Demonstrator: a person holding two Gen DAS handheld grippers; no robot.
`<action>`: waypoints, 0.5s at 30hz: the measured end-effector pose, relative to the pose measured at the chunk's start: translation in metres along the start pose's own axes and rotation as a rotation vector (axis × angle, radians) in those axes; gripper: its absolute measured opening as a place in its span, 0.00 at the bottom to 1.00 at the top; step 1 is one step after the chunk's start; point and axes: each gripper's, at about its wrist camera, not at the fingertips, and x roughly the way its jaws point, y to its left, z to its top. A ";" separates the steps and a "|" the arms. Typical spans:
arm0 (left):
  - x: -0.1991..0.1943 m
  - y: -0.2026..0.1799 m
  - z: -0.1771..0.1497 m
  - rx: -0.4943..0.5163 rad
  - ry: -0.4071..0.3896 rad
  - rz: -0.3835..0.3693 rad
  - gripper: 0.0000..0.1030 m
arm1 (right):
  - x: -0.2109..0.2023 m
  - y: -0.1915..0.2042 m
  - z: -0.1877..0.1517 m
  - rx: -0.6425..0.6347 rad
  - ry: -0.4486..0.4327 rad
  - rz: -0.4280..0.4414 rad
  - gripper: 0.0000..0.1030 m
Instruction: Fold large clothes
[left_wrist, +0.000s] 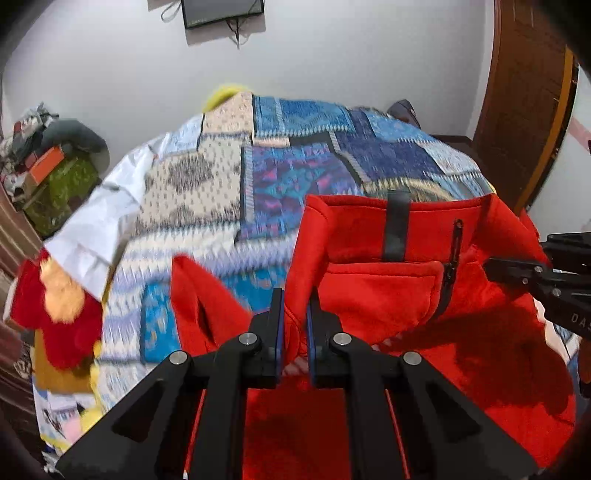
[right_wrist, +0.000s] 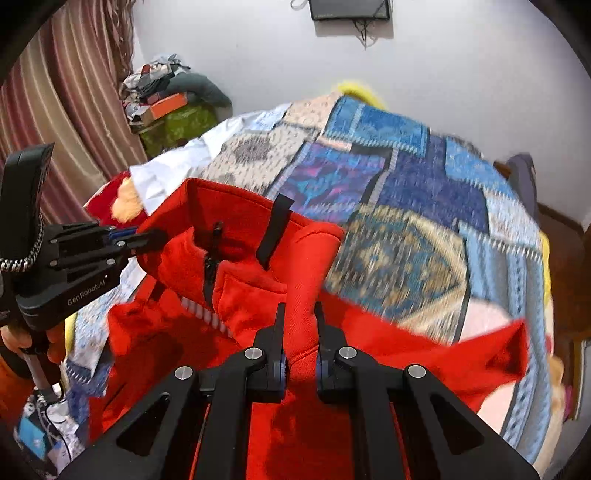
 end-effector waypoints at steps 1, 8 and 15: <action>-0.001 0.000 -0.007 -0.003 0.008 -0.007 0.09 | 0.000 0.002 -0.006 -0.001 0.008 0.001 0.07; 0.003 -0.011 -0.060 0.002 0.084 -0.058 0.11 | 0.006 0.016 -0.047 -0.050 0.085 -0.039 0.08; 0.027 -0.023 -0.113 0.012 0.209 -0.086 0.12 | 0.015 0.015 -0.079 -0.071 0.224 -0.036 0.08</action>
